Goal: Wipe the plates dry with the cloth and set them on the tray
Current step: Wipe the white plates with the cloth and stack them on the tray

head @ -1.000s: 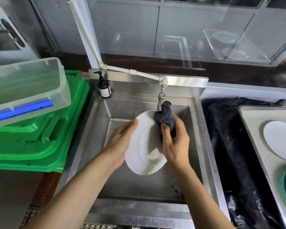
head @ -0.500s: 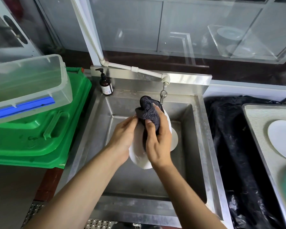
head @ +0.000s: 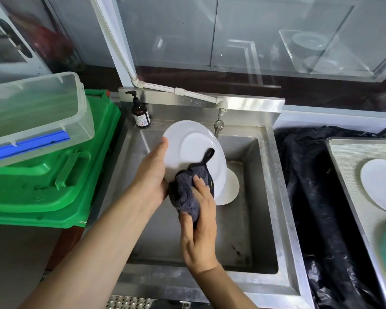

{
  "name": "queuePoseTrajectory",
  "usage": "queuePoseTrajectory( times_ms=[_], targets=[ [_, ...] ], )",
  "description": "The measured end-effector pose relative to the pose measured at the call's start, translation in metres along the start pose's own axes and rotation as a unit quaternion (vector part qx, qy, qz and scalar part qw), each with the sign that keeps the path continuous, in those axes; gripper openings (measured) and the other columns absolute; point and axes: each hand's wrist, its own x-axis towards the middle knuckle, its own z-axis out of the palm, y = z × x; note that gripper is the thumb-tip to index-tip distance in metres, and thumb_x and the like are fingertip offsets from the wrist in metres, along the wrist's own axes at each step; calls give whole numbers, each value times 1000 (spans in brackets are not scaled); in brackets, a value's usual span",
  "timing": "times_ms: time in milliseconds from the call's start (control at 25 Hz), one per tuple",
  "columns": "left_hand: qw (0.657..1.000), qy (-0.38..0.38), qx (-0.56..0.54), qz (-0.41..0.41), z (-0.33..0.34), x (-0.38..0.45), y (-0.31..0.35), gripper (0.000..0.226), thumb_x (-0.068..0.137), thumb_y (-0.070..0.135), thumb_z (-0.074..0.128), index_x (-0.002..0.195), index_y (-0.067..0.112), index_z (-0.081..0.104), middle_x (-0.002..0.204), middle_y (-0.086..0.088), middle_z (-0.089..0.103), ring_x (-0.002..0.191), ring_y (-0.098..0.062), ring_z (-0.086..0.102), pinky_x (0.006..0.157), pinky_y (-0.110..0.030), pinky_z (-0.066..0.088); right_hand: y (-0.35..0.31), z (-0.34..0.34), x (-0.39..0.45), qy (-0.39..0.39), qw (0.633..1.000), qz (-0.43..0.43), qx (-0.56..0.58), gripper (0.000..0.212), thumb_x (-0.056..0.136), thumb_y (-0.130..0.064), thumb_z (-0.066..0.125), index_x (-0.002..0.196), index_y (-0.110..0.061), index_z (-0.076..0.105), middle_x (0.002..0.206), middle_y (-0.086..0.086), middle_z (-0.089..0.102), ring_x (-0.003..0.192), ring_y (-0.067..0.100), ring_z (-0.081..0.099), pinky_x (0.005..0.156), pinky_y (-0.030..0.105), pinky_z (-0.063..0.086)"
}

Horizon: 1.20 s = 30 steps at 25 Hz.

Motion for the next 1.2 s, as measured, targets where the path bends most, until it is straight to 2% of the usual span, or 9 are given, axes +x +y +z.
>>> queuePoseTrajectory(
  times_ms=[120,280,400,480,680,880,1040,1120,1200],
  targets=[
    [999,-26,-8,46,-2,6,5,53,101,49,47,142,14,52,135,-13,64,124,-34,60,105,-53,47,1,-3,8,112,974,172,93,44,102,-24,46,145,-31,48,146,-14,56,140,6,48,115,20,36],
    [997,-61,24,49,-12,4,3,50,102,47,46,141,16,54,134,-9,65,123,-29,62,110,-54,43,12,-24,51,209,932,279,101,28,109,-24,48,133,-33,59,117,-30,66,111,-16,58,91,1,40],
    [995,-69,35,59,-9,-2,-8,44,103,40,48,135,11,60,129,-9,68,120,-27,64,109,-49,45,15,-38,82,174,952,247,53,21,107,-20,51,124,-24,64,113,-13,70,107,-5,63,95,18,46],
    [995,-45,37,80,-3,-2,-14,34,102,34,54,121,10,68,119,-11,73,113,-26,68,103,-45,50,9,-30,85,111,973,201,27,34,105,-23,54,138,-15,59,135,-3,65,127,4,57,110,29,43],
    [996,-22,0,82,-5,5,-12,24,99,27,59,98,8,73,93,-14,78,80,-23,75,75,-35,59,-1,-12,55,-56,998,4,-34,48,103,-32,52,151,-35,44,158,-11,44,148,11,39,121,29,30],
    [994,-24,38,100,-14,7,-19,25,98,34,61,107,16,75,108,-6,77,103,-22,73,95,-41,54,12,-17,82,105,975,196,3,48,103,-29,51,151,-21,48,154,-4,51,144,8,44,120,43,35],
    [995,-16,27,90,-12,9,-18,31,97,29,62,75,21,82,86,-5,79,76,-17,76,74,-33,58,-7,0,59,-24,998,57,-30,48,103,-37,50,151,-41,41,160,-8,42,149,8,36,123,31,29],
    [996,-31,17,80,-14,7,-17,27,98,28,61,87,13,81,93,-10,79,83,-22,75,81,-37,59,-3,-1,57,-39,998,21,-51,46,103,-36,50,149,-39,42,159,-7,43,148,8,37,122,28,28],
    [995,-30,40,85,-18,4,-20,25,99,32,60,98,14,78,102,-9,78,94,-23,74,96,-43,55,6,-8,74,30,995,88,-46,45,103,-32,51,147,-31,46,154,-4,51,143,7,43,120,33,34]
  ],
)
